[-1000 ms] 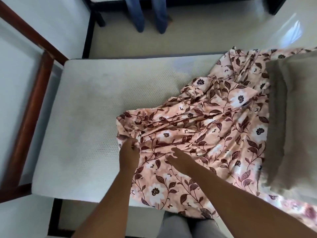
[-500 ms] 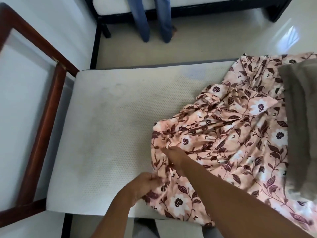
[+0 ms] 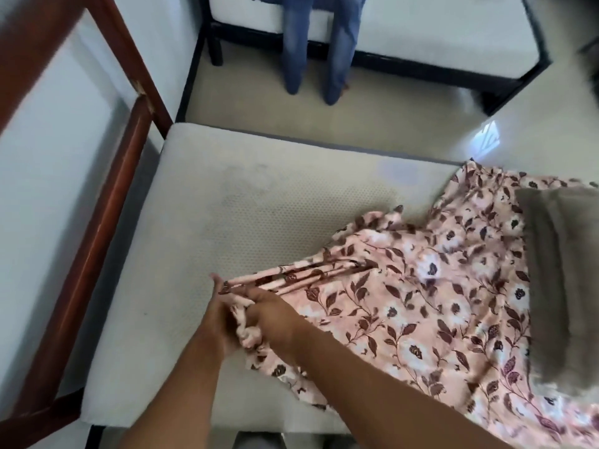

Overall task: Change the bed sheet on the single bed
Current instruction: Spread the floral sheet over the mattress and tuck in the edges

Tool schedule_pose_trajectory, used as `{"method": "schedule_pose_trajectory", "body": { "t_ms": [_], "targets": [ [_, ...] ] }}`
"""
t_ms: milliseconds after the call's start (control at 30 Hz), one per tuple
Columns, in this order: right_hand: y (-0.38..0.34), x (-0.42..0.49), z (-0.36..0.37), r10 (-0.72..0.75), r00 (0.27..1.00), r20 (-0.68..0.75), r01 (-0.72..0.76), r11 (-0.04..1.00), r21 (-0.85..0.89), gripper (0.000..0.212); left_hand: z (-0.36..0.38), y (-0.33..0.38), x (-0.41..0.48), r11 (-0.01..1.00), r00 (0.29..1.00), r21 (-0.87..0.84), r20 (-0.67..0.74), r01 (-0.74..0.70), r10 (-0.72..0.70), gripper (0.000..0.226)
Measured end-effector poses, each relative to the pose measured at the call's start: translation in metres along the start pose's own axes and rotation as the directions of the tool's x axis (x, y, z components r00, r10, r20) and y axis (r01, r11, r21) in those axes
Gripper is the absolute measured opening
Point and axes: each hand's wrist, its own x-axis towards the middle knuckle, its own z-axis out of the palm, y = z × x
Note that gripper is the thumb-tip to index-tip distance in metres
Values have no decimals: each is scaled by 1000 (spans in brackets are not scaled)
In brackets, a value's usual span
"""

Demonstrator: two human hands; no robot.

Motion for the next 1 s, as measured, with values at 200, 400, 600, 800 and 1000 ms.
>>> {"method": "schedule_pose_trajectory", "body": {
  "t_ms": [200,400,600,800,1000],
  "targets": [
    [4,-2,-2,177,951,252,-71,922,-379,43,-1,54,3,991,990,131,131,28,-45,60],
    [7,8,-14,123,986,108,-35,803,-594,34,-8,107,-30,931,931,-48,-61,-362,359,49],
    [-48,27,-11,-402,844,-354,135,799,-586,44,-37,128,-82,747,744,-47,-150,-663,651,55],
    [-94,73,14,-97,978,-182,30,940,-340,104,14,96,-116,782,870,423,31,-457,492,26],
    [-86,89,17,96,973,-209,-223,614,-757,47,17,52,-120,578,966,774,211,-257,147,14]
  ]
}}
